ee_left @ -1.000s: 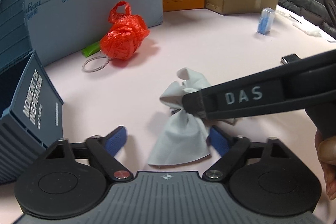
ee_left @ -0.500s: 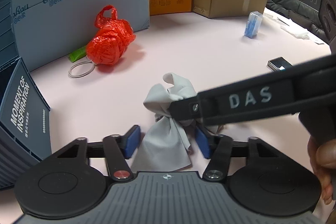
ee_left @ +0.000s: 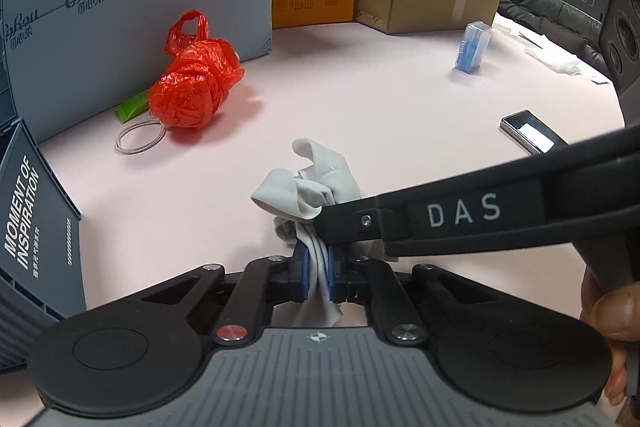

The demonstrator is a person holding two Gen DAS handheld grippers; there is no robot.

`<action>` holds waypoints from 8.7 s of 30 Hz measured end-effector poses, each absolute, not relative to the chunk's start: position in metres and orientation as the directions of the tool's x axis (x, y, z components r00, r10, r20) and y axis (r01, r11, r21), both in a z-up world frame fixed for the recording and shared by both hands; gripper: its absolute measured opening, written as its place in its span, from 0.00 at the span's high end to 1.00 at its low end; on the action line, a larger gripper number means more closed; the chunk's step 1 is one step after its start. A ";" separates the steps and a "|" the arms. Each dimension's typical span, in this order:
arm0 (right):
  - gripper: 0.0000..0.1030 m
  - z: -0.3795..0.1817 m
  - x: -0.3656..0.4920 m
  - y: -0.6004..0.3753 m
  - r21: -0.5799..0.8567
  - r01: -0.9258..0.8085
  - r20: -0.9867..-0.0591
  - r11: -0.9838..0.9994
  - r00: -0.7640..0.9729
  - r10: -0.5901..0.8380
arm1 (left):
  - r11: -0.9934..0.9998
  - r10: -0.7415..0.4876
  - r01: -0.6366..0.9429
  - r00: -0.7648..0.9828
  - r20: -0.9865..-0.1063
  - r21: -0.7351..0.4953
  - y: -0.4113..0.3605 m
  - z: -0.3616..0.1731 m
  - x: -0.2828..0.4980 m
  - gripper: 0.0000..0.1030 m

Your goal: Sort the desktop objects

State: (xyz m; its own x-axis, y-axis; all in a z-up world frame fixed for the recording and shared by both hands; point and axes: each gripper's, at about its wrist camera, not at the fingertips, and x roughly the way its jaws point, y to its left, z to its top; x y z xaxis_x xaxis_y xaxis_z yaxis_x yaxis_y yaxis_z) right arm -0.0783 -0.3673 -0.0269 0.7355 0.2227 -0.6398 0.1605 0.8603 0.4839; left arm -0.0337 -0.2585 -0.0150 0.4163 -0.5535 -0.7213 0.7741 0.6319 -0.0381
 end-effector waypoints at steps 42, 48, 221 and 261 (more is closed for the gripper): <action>0.80 0.026 -0.084 -0.304 0.445 0.093 -0.505 0.890 0.848 0.164 | 0.636 -0.605 0.771 0.519 -0.604 0.026 -0.195 0.048 -0.041 0.94; 0.80 0.030 -0.076 -0.288 0.439 0.064 -0.474 0.896 0.864 0.171 | 0.645 -0.601 0.763 0.545 -0.585 0.048 -0.179 0.055 -0.036 0.94; 0.43 -0.044 0.058 -0.402 0.474 0.234 -0.594 0.849 0.797 0.111 | 0.813 -0.518 0.578 0.664 -0.539 -0.071 -0.213 0.039 0.035 0.16; 0.12 -0.027 -0.112 -0.301 0.610 0.304 -0.627 0.732 0.750 0.212 | 0.947 -0.254 0.316 0.845 -0.471 0.056 -0.075 0.073 -0.057 0.14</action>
